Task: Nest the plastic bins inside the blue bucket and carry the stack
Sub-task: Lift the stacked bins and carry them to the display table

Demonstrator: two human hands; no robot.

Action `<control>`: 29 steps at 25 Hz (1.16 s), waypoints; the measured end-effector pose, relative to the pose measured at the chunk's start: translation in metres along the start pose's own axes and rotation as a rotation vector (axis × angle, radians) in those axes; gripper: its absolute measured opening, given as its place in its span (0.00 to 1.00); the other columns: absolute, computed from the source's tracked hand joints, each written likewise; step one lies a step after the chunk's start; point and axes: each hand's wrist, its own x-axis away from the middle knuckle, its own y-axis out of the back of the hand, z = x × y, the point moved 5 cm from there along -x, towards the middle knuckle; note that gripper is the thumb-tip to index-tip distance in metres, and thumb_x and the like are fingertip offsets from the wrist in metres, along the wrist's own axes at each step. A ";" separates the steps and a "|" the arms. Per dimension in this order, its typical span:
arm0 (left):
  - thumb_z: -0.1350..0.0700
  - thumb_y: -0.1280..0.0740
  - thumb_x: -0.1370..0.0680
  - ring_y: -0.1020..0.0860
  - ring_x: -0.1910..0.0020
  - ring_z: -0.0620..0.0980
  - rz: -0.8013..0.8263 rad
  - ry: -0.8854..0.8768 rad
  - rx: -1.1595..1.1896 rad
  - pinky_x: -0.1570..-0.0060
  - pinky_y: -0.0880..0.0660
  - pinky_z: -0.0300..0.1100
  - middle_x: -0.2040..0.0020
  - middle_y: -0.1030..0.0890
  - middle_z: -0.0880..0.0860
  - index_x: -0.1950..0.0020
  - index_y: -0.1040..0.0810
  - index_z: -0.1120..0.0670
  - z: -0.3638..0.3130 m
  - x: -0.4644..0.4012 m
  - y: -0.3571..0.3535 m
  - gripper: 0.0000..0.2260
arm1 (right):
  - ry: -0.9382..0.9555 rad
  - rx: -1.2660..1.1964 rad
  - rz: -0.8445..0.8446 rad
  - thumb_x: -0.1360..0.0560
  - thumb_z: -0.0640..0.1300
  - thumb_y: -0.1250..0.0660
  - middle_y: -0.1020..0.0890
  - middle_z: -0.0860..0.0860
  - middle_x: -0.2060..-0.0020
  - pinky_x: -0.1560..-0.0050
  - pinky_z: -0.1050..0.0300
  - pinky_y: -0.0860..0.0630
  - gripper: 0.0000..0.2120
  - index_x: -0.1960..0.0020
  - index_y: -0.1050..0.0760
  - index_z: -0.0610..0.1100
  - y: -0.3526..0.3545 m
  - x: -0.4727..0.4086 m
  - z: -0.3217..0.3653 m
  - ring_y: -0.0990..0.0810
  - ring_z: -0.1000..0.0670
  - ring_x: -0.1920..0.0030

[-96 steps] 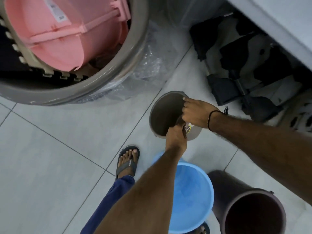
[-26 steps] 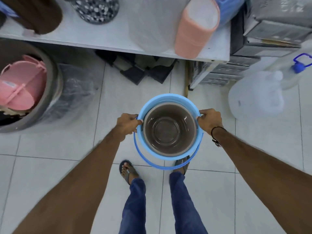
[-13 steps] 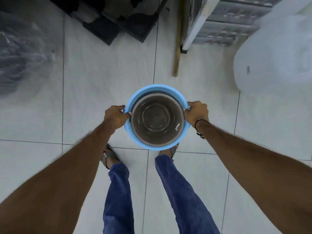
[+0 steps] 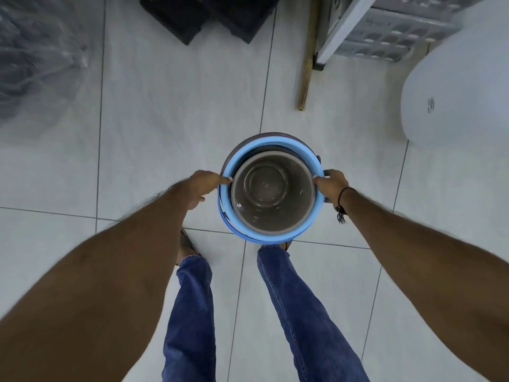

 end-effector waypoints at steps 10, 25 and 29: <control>0.44 0.26 0.33 0.22 0.54 0.50 -0.027 -0.167 0.473 0.47 0.27 0.48 0.53 0.19 0.51 0.47 0.17 0.52 0.001 0.231 0.178 0.19 | 0.141 -0.325 0.087 0.38 0.60 0.21 0.14 0.47 0.55 0.53 0.49 0.17 0.22 0.54 0.15 0.44 0.052 0.255 0.155 0.15 0.47 0.54; 0.44 0.24 0.36 0.20 0.63 0.54 -0.282 -0.866 0.656 0.67 0.23 0.43 0.54 0.17 0.57 0.43 0.20 0.60 -0.292 0.627 0.545 0.29 | 0.827 -0.476 -0.193 0.37 0.64 0.24 0.15 0.44 0.64 0.71 0.58 0.22 0.30 0.54 0.17 0.37 0.232 0.647 0.572 0.19 0.47 0.69; 0.45 0.28 0.29 0.19 0.63 0.54 -0.221 -0.955 0.599 0.57 0.19 0.49 0.55 0.15 0.57 0.42 0.18 0.60 -0.381 0.648 0.600 0.23 | 0.898 -0.516 -0.237 0.39 0.66 0.25 0.16 0.44 0.61 0.71 0.59 0.25 0.32 0.52 0.19 0.38 0.265 0.650 0.677 0.18 0.46 0.63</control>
